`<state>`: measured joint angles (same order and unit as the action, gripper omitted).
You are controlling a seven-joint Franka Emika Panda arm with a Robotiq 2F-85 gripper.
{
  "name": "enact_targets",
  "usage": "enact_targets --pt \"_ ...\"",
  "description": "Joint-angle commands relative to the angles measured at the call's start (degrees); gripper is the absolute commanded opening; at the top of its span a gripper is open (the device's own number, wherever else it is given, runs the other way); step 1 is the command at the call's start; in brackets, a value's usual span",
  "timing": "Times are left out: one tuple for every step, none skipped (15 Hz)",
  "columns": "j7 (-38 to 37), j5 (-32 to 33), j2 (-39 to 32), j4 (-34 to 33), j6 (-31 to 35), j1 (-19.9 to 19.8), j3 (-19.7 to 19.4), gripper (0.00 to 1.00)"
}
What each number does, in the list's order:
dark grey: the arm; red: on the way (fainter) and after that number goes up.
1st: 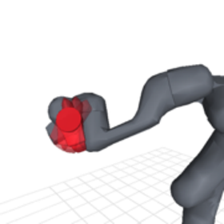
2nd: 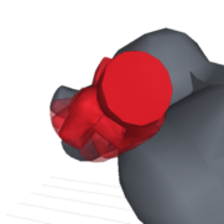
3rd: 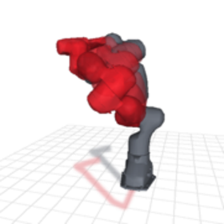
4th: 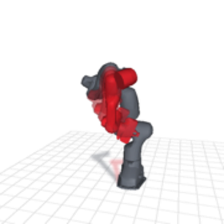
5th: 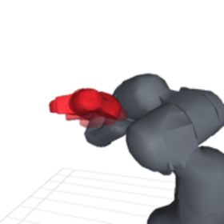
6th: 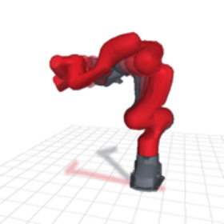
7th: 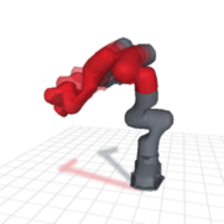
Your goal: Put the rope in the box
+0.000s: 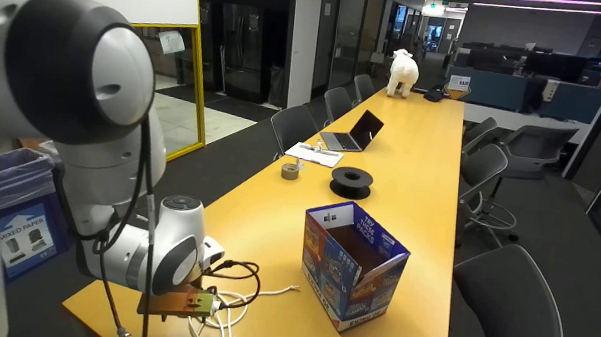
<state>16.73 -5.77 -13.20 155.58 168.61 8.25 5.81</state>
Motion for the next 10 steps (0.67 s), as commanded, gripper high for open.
enact_targets --pt "-2.4 6.6 -5.2 -2.8 4.4 -1.5 -1.3 1.0" --pt "-3.0 8.4 -6.3 -3.6 4.9 -1.3 -2.1 1.0" --pt "-3.8 10.1 -7.3 -4.4 5.4 -0.8 -3.2 1.0" --pt "-4.2 11.6 -8.3 -5.2 5.6 -0.4 -3.9 1.0" --pt "-4.4 12.7 -9.1 -5.9 5.9 -0.3 -4.3 1.0" --pt "-4.6 13.7 -9.9 -6.8 6.0 -0.1 -4.8 1.0" --pt "-4.7 14.5 -10.6 -7.6 5.8 -0.1 -5.1 1.0" --pt "-4.8 15.3 -11.2 -8.4 5.7 0.1 -5.5 1.0" --pt "-4.7 15.8 -11.6 -9.0 5.6 0.1 -5.7 1.0" --pt "-4.8 16.4 -12.1 -9.5 5.6 0.2 -5.9 1.0"
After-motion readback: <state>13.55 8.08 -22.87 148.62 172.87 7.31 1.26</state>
